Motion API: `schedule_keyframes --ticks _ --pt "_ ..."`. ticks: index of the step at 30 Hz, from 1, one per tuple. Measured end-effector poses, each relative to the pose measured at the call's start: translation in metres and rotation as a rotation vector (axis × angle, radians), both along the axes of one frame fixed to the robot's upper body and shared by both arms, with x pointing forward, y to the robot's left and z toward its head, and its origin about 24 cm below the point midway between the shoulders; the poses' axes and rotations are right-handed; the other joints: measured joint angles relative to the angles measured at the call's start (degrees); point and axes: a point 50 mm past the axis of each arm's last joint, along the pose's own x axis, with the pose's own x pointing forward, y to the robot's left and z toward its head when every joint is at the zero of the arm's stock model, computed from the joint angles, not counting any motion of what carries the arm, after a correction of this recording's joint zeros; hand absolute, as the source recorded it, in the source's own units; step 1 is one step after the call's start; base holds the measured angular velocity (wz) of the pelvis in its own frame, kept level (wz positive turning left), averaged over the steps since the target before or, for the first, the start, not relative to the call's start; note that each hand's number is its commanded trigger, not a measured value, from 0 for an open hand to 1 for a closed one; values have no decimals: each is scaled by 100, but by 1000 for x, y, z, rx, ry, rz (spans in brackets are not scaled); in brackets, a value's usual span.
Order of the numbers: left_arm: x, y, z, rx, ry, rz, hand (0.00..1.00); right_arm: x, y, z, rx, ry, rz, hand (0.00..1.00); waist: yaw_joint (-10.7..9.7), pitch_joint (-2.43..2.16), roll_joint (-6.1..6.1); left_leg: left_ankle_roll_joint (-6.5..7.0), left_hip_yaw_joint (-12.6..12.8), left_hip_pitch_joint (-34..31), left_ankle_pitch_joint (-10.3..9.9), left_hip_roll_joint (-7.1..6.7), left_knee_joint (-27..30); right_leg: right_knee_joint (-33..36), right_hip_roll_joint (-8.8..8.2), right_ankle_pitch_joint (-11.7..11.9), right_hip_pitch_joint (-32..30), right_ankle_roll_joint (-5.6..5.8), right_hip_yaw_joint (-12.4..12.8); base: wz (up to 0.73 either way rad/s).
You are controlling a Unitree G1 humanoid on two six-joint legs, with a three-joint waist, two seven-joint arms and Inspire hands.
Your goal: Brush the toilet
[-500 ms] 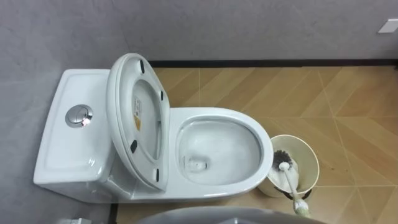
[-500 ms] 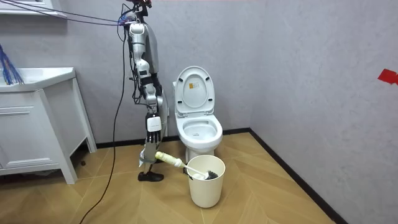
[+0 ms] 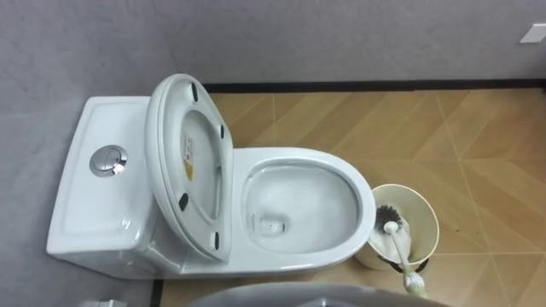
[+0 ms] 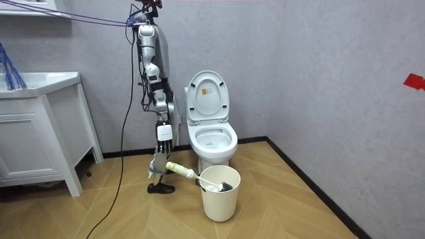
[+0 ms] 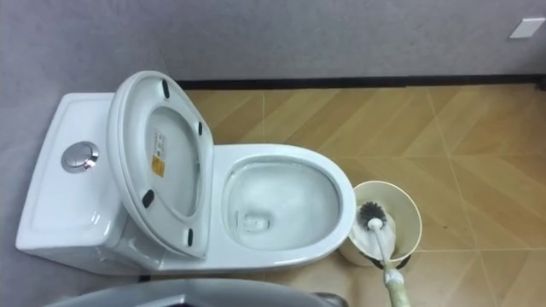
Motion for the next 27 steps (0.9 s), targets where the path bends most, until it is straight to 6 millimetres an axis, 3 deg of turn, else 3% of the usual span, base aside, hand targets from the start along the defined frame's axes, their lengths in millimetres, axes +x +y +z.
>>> schedule_keyframes --ticks 3,12,18,20,23,27 --pt "-3 2 1 10 4 11 0 -5 -1 0 -11 5 -69 0 -11 -5 -13 -1 9 7 1 1 -9 -5 4 0 -4 0 37 0" --pt "-9 9 3 55 -18 79 0 -40 -6 3 -104 -23 -596 0 -117 -4 -66 -1 23 59 1 6 18 12 6 0 25 0 65 -1" --pt "-12 19 6 106 -70 152 0 -50 -14 6 -212 -115 -1126 0 -321 0 -79 -1 53 60 0 8 -31 -3 12 0 30 0 97 -3" --pt "-10 21 8 123 -93 158 0 -49 -15 7 -236 -133 -1229 0 -319 -5 -100 -2 114 49 0 16 -35 -2 20 0 -10 -1 132 -13" --pt "-5 24 9 135 -115 159 0 -39 -19 7 -275 -156 -1247 0 -320 -9 -163 0 148 46 0 8 -36 -13 16 1 -27 -4 203 -7" --pt "5 29 11 164 -150 153 0 0 -32 12 -319 -280 -1225 0 -323 -2 -249 11 169 -55 -4 6 58 -18 9 9 -117 -3 200 -2"
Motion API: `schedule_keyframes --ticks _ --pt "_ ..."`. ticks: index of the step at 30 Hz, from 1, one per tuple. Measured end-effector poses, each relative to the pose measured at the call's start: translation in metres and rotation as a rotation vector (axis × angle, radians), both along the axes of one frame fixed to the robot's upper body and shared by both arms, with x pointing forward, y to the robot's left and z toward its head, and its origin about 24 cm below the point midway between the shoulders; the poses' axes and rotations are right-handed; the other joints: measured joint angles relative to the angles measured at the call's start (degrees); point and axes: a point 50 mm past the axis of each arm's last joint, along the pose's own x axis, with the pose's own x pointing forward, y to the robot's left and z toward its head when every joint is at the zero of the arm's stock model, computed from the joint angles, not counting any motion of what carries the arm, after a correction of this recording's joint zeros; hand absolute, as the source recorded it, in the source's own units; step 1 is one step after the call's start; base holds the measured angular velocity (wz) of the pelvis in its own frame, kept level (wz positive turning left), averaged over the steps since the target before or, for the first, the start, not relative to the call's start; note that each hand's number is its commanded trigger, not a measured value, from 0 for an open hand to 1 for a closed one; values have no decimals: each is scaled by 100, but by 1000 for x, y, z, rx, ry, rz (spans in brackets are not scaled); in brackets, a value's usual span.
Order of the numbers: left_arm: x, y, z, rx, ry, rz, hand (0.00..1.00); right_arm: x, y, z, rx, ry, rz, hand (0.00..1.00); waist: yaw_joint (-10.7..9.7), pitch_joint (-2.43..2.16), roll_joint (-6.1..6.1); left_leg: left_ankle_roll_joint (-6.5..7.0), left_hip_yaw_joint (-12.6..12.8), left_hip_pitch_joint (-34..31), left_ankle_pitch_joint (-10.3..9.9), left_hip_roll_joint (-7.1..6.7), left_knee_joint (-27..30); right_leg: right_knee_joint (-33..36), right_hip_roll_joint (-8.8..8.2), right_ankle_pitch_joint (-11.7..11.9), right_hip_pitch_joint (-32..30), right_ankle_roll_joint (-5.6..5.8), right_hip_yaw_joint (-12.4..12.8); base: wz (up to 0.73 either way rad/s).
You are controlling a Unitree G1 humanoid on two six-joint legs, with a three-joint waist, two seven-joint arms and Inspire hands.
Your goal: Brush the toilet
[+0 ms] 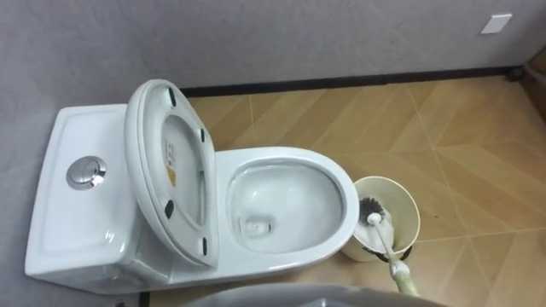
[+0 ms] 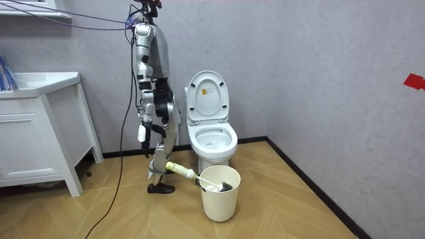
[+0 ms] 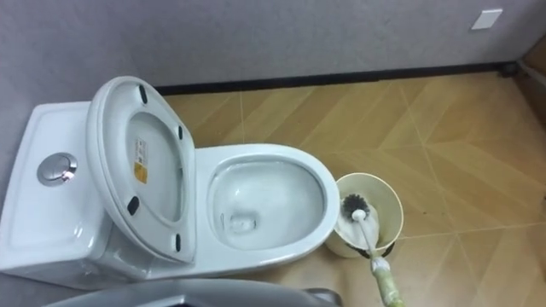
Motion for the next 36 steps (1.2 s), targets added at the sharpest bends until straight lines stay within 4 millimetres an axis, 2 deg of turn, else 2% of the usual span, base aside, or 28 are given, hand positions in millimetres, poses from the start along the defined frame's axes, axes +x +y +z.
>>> schedule_keyframes --ticks 2,7,9,10,11,17,23,29,33,35,36 --pt "4 2 1 25 -19 -16 0 27 -9 7 -79 -67 20 0 19 -9 15 1 1 -59 0 6 13 15 12 33 -71 -3 -1 0" --pt "4 4 2 57 -33 -36 0 69 -18 21 -214 -150 147 0 49 -13 52 -4 18 -97 1 19 -4 12 46 57 -107 -11 6 0" --pt "4 4 2 56 -32 -43 0 80 -19 26 -265 -151 234 0 138 -33 66 -6 42 -140 1 24 -2 14 50 59 -167 -15 16 -6" --pt "7 3 2 56 -39 -53 0 89 -18 28 -291 -157 296 0 160 -73 97 -9 50 -165 4 25 5 14 49 67 -212 -26 16 -6" --pt "9 2 2 54 -40 -70 0 98 -17 30 -309 -162 350 0 174 -78 107 -8 52 -217 6 23 21 12 46 71 -257 -31 13 0" --pt "26 2 6 57 -103 -98 0 127 -10 41 -407 -203 603 0 247 -54 109 -6 15 -396 7 17 129 10 32 78 -356 -32 -45 3" --pt "33 2 8 55 -146 -111 0 137 -11 47 -469 -198 753 0 344 -25 48 -1 -122 -551 10 10 216 16 30 85 -427 -39 -173 12" --pt "19 10 9 63 -133 -101 0 135 -17 47 -470 -186 841 0 426 -22 10 1 -228 -750 11 42 336 20 31 98 -529 -52 -271 9" --pt "22 14 11 68 -142 -100 0 121 -24 39 -436 -108 850 0 516 -8 59 3 -310 -1072 11 55 529 129 31 102 -729 -56 -327 14" --pt "24 13 11 65 -149 -105 0 119 -25 36 -420 -86 846 0 499 1 134 5 -318 -1217 9 67 622 126 36 116 -807 -62 -372 8" --pt "26 13 11 60 -167 -95 0 117 -26 35 -414 -71 844 0 490 -9 195 16 -318 -1369 3 85 687 185 32 121 -925 -64 -439 12"
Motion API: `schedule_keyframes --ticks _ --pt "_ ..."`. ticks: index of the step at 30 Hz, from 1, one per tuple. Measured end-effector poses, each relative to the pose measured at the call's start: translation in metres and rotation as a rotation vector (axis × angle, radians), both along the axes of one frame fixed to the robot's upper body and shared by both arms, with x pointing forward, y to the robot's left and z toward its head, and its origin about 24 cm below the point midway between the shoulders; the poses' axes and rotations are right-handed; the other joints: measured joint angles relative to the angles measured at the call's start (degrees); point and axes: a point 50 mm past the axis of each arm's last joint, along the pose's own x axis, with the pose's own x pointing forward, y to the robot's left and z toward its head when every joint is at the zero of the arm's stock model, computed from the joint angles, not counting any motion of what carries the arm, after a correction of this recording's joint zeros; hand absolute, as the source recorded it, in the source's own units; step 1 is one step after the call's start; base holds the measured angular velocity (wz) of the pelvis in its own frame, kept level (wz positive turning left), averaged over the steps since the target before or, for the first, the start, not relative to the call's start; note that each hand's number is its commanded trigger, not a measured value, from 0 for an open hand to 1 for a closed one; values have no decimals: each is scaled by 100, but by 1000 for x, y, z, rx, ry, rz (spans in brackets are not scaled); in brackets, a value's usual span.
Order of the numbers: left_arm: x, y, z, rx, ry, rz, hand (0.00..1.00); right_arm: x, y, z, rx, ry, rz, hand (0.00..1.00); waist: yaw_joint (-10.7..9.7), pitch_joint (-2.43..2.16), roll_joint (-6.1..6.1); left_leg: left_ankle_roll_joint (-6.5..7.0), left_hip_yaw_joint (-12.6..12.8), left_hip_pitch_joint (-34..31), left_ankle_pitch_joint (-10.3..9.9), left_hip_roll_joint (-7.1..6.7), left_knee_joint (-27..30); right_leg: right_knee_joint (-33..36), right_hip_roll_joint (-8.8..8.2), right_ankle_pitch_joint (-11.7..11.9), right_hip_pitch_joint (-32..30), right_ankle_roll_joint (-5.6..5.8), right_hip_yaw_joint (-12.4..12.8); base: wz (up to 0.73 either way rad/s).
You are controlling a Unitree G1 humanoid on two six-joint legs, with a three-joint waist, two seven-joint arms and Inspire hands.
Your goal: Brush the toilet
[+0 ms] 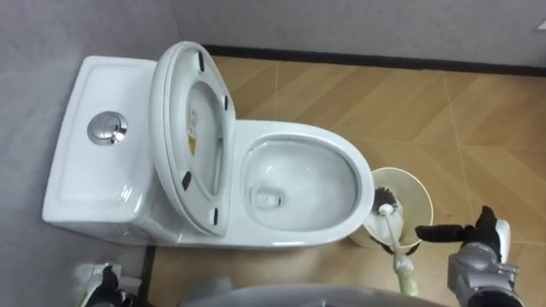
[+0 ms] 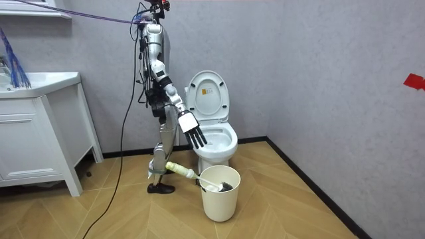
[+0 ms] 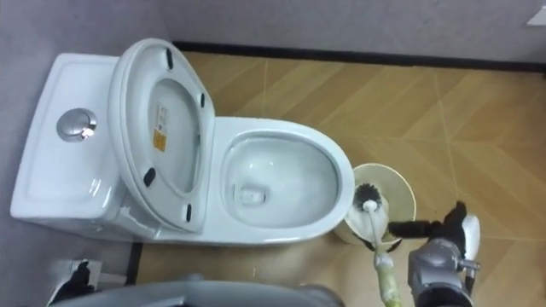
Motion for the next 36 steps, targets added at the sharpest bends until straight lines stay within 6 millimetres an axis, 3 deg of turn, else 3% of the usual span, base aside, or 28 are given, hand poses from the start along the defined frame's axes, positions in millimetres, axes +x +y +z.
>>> schedule_keyframes --ticks 3,7,14,17,19,25,36 --pt "11 -1 2 -4 -47 -10 0 5 -6 2 -7 2 -14 0 1 5 129 40 -12 -349 37 16 83 265 -23 -1 -421 0 -29 4" --pt "37 -8 4 -30 -116 -50 0 12 -16 7 -21 5 -21 0 23 26 179 108 -27 -827 104 -9 275 681 -98 -15 -1006 10 -27 0" --pt "95 -21 17 -79 -269 -99 0 30 -15 11 -4 -12 -30 0 27 91 125 208 -55 -1926 203 -12 783 1281 -186 -23 -2124 -5 -27 1" --pt "121 -30 25 -90 -323 -153 0 37 -12 11 3 -3 -23 0 145 155 103 246 -53 -2383 240 -17 944 1474 -231 -17 -2615 -14 -30 -6" --pt "139 -37 32 -103 -372 -178 0 44 -11 14 3 -4 -17 0 154 194 64 280 -2 -2618 342 -87 927 1731 -355 -16 -2990 -23 -19 0" --pt "166 -49 44 -105 -447 -220 0 64 -11 23 24 -55 -37 0 172 218 99 307 2 -3353 423 -100 1239 2165 -471 -86 -3741 -83 -116 5" --pt "192 -64 61 -165 -558 -223 0 73 -10 27 3 -54 46 0 261 267 161 289 -109 -4392 368 -186 1954 3119 -705 -421 -4783 -178 -178 10"
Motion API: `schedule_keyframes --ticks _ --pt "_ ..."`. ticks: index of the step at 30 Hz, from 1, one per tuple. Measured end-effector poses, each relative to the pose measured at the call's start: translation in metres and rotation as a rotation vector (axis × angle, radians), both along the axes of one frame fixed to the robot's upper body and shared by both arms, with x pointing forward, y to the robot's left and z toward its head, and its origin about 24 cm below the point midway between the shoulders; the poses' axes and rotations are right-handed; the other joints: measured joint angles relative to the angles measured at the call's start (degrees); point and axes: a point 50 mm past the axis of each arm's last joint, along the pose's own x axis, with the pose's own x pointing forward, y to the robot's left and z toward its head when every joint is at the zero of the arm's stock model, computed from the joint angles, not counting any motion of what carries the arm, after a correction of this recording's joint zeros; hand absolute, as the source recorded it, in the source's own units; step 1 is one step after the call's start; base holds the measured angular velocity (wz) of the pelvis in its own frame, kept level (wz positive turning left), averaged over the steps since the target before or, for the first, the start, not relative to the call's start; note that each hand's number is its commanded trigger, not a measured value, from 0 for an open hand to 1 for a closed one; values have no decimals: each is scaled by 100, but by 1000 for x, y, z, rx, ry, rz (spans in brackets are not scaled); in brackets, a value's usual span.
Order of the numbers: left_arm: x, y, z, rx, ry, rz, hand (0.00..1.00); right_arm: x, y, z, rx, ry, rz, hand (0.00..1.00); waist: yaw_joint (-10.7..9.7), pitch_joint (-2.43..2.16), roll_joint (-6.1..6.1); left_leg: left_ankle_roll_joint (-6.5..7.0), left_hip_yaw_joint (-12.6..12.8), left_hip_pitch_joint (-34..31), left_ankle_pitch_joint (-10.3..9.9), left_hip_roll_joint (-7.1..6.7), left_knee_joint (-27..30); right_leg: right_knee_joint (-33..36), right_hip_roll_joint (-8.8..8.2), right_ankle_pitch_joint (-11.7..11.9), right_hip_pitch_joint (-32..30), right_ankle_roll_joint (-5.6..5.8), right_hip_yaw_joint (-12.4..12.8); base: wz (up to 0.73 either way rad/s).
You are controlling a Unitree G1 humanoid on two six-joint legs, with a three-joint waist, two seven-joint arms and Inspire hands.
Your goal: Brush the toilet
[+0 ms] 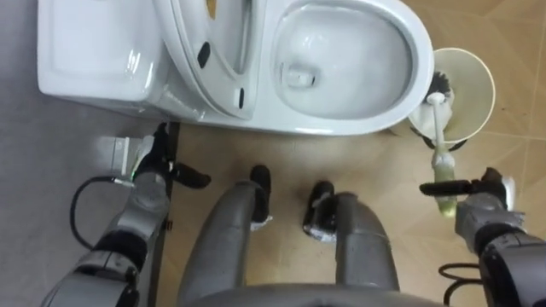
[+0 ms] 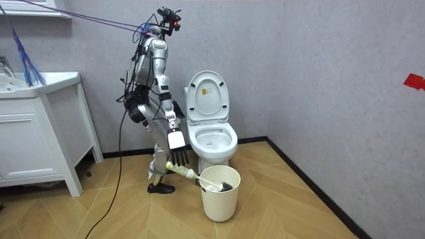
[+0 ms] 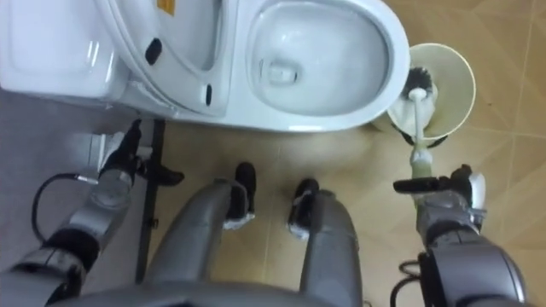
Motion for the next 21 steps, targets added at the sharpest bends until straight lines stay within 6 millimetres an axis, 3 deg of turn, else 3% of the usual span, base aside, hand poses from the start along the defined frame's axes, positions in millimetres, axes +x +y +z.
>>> schedule_keyframes --ticks 2,9,13,21 --pt "4 -4 4 -28 -29 -1 0 1 -2 2 -2 -5 11 0 28 23 70 2 -11 -226 -50 10 196 185 -13 -56 -205 -19 2 0" --pt "6 -11 9 -39 -70 -42 0 7 -7 7 -6 -23 27 0 60 24 139 18 76 -804 -351 6 1006 1095 -133 -403 -831 -38 153 0" --pt "9 -13 14 -41 -94 -51 0 14 -10 12 -19 -39 39 0 63 20 146 10 129 -1164 -369 -12 1265 1475 -298 -517 -1231 -134 149 5" --pt "13 -18 23 -54 -148 -74 0 16 -17 18 -32 -56 40 0 52 19 145 -75 124 -1703 -427 6 1700 1991 -379 -642 -1787 -268 162 3"
